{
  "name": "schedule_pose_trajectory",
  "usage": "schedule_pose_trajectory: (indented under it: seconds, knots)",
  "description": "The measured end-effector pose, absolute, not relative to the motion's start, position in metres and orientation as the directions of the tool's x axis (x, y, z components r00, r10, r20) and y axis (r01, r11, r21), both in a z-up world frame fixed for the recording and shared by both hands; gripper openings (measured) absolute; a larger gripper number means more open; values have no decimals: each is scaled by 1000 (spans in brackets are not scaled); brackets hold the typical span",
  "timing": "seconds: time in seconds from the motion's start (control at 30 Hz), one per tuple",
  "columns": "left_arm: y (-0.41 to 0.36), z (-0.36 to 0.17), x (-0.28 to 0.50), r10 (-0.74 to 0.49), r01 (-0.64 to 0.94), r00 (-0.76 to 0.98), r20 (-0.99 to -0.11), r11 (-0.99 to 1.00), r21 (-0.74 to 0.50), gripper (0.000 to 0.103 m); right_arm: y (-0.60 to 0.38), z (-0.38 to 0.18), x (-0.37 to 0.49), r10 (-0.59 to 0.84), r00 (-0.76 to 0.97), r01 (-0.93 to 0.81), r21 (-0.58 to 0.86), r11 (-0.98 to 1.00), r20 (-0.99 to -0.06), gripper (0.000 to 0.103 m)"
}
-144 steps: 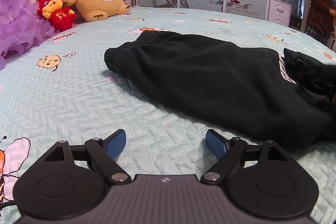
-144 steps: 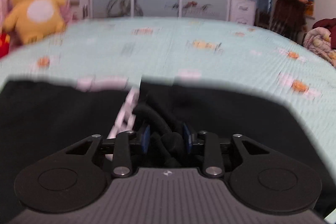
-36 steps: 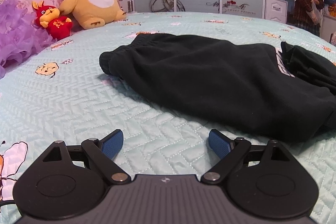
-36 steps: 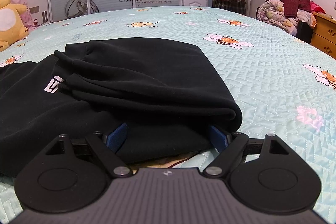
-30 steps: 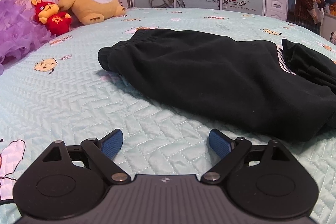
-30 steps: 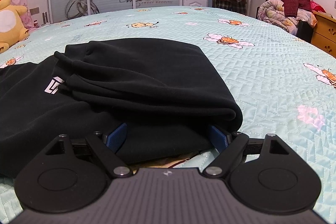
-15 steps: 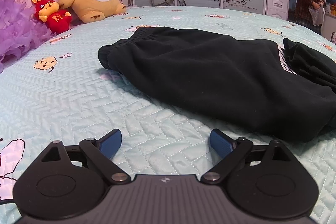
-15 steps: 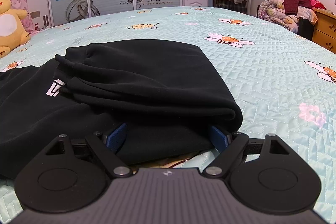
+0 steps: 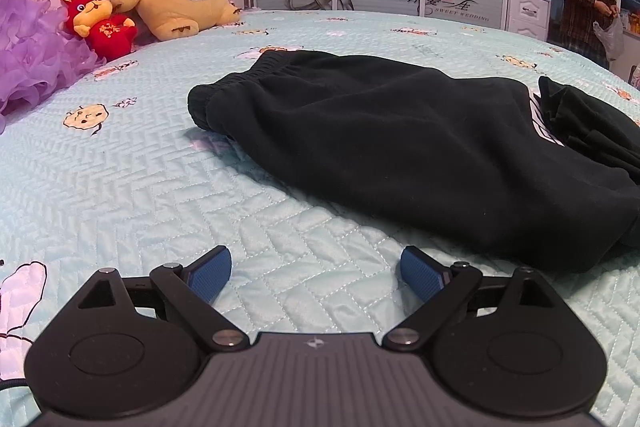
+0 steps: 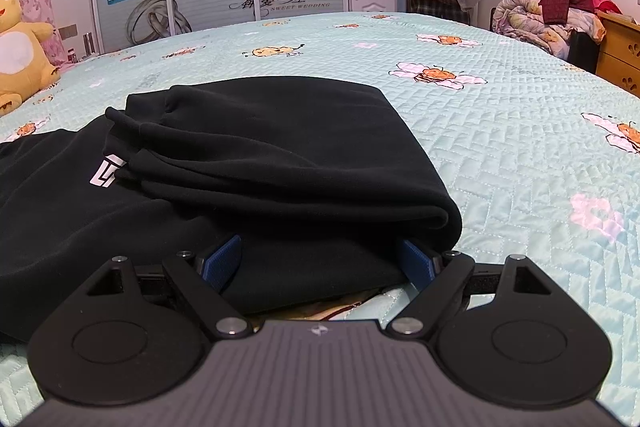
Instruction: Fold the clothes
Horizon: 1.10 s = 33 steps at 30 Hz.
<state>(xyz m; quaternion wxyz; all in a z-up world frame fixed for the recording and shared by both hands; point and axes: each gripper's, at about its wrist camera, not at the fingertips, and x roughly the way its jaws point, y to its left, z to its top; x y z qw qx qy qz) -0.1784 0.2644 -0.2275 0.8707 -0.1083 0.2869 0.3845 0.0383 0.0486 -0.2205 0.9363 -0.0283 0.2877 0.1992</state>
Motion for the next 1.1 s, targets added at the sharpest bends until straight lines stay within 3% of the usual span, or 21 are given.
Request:
schedule_pose_trajectory:
  seconds: [0.67,1.1]
  knots:
    - [264,-229,-177,618,-733,528,-582,678,56,96,45,-219,37,368,753,-392,77,917,-545,85]
    - [263,-230,-173,645,-748,492,-584,657,96,103,51,-219,39,346,749,-391,44,919,-565,86]
